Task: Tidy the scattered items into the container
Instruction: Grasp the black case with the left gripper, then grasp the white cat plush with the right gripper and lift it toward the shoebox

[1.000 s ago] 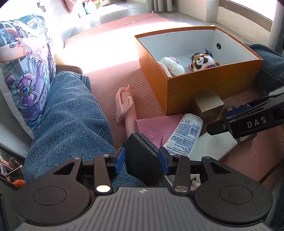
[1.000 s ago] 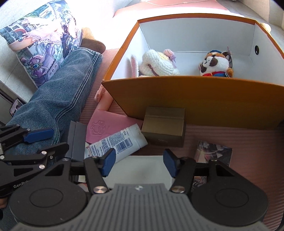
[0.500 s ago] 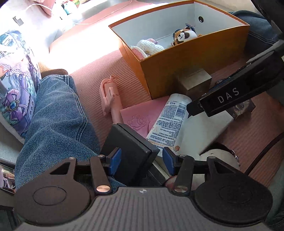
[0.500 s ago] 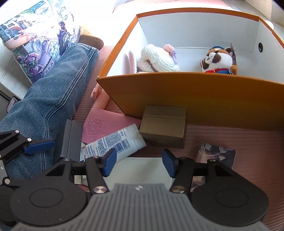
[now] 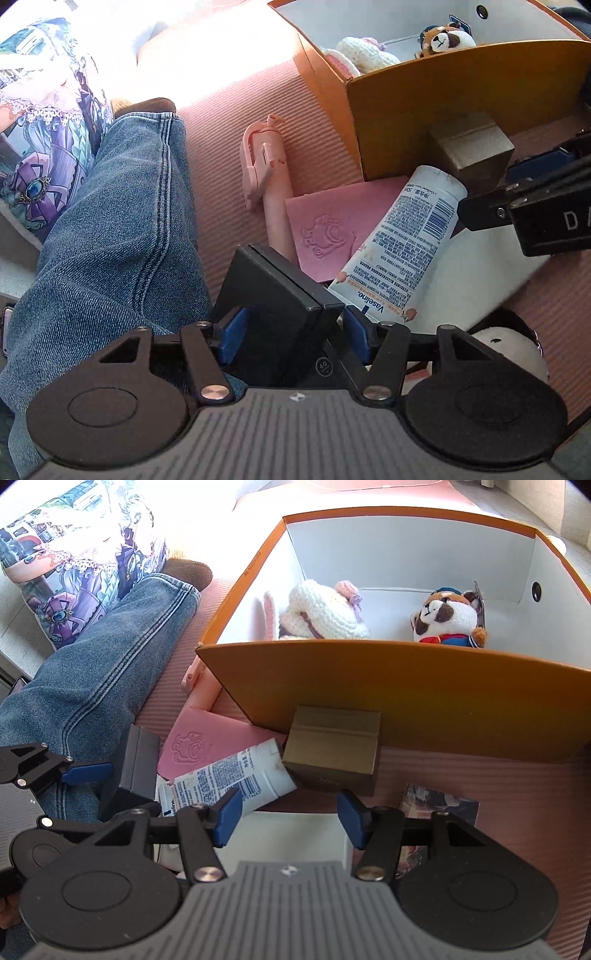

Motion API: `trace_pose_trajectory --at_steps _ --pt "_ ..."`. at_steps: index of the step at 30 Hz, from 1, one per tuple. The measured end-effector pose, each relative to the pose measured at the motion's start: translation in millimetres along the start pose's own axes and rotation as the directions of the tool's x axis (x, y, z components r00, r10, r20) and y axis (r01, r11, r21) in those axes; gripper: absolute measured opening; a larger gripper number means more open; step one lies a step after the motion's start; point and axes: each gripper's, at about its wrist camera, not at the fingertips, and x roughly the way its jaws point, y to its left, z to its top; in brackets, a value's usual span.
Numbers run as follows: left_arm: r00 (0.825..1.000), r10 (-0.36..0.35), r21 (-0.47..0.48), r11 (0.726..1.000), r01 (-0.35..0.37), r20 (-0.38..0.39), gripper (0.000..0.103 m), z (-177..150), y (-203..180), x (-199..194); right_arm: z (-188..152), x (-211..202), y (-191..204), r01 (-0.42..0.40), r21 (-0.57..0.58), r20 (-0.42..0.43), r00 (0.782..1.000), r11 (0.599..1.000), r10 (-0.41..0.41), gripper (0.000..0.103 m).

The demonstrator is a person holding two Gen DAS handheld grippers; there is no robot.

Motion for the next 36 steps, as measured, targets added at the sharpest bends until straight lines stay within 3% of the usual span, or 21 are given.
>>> trace_pose_trajectory --at_steps 3,9,21,29,36 --pt "1.000 0.014 -0.053 0.999 -0.012 0.023 0.053 -3.7 10.1 -5.9 0.3 0.8 -1.0 0.010 -0.008 0.006 1.000 1.000 -0.010 0.060" --pt "0.998 0.022 -0.166 0.986 -0.011 0.063 0.043 -11.1 32.9 -15.1 0.3 6.0 -3.8 0.017 -0.002 0.003 1.000 1.000 -0.017 0.060" --pt "0.991 0.130 -0.099 0.986 -0.131 -0.017 0.043 -5.3 19.2 -4.6 -4.0 2.7 -4.7 0.023 -0.003 0.013 1.000 1.000 -0.023 0.060" --pt "0.995 0.102 -0.138 0.985 -0.100 0.003 0.041 -8.2 27.0 -6.7 -9.5 0.4 -5.8 0.021 -0.018 0.007 1.000 1.000 -0.020 0.060" --pt "0.996 0.039 -0.211 0.977 -0.021 0.080 0.040 -12.5 37.3 -26.2 -12.8 -9.8 -7.5 -0.019 0.011 -0.021 1.000 1.000 0.020 0.060"
